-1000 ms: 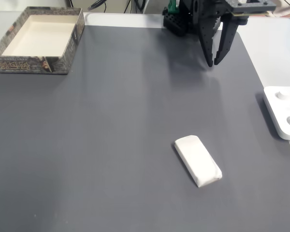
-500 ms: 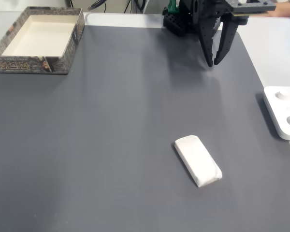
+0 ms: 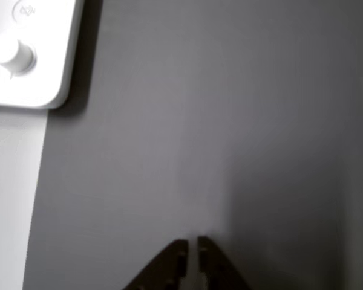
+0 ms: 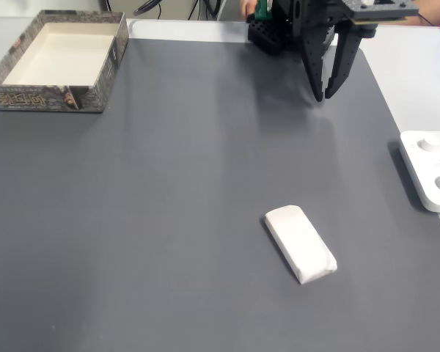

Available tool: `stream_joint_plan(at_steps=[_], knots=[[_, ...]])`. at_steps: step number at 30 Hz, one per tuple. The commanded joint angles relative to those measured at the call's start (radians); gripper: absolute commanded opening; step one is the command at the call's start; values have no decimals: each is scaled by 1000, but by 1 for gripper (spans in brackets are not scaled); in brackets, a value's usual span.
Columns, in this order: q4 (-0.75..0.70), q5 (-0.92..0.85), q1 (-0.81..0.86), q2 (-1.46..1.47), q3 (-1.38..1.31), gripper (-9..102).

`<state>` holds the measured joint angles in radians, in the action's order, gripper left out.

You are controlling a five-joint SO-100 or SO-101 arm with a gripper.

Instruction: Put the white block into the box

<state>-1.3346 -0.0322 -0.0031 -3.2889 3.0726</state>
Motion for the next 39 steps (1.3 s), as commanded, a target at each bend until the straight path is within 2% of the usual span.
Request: stream_joint_plan(at_steps=[1, 26, 39], knots=[[2, -5, -9, -38, 20, -1], [31, -21, 12, -14, -40, -2], [44, 11, 71, 560, -546, -2]])
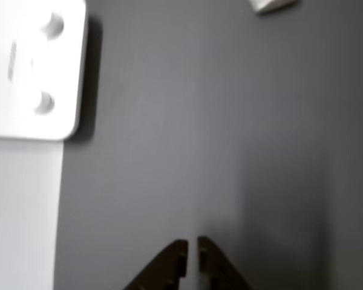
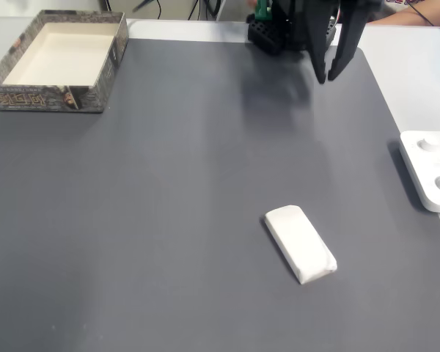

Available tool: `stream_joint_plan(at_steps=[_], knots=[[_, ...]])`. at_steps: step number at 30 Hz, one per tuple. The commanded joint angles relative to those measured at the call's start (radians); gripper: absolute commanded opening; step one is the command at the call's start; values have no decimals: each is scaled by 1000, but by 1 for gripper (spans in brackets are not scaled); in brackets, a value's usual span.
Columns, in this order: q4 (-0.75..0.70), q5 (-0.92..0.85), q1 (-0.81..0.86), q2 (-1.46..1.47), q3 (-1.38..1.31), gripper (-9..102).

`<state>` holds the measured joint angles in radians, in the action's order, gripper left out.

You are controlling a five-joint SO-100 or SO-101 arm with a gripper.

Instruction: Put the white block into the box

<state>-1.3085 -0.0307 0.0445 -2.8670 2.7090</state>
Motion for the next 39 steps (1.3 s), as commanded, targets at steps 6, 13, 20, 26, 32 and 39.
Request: stream_joint_plan(at_steps=[6, 13, 20, 26, 32, 39], knots=[[17, 2, 51, 431, -407, -2], [17, 17, 51, 764, -669, -2], [15, 18, 51, 1052, -919, -2], [18, 18, 54, 1244, -1086, -2], [12, 49, 94, 1393, -1213, -2], [-2, 71, 117, 1557, -1384, -2]])
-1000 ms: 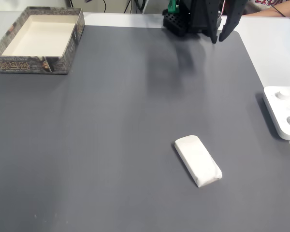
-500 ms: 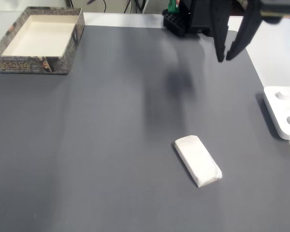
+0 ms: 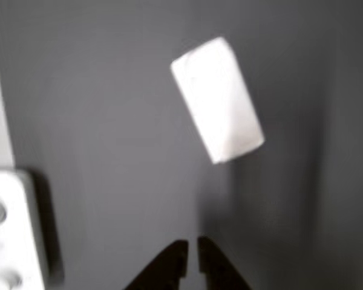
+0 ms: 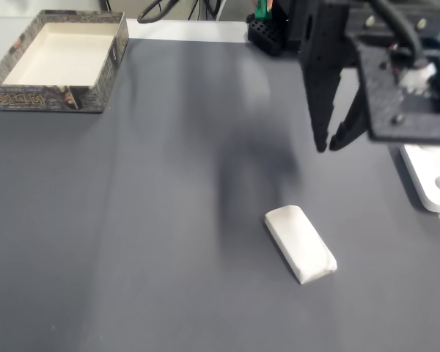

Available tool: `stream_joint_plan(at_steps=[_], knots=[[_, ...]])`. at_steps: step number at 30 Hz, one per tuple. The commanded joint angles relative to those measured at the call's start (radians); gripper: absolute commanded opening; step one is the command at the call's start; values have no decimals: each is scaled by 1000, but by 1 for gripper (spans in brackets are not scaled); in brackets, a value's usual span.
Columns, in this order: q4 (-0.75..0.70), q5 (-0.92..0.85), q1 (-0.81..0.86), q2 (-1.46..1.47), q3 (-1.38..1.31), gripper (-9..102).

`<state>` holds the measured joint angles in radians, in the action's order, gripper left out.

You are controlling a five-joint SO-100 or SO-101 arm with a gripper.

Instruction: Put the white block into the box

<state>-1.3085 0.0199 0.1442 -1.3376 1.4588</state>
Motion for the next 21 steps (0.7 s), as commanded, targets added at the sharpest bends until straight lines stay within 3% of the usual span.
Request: stream_joint_plan(at_steps=[1, 21], knots=[[-2, 25, 17, 52, -161, -2], [-89, 106, 58, 336, -540, -2]])
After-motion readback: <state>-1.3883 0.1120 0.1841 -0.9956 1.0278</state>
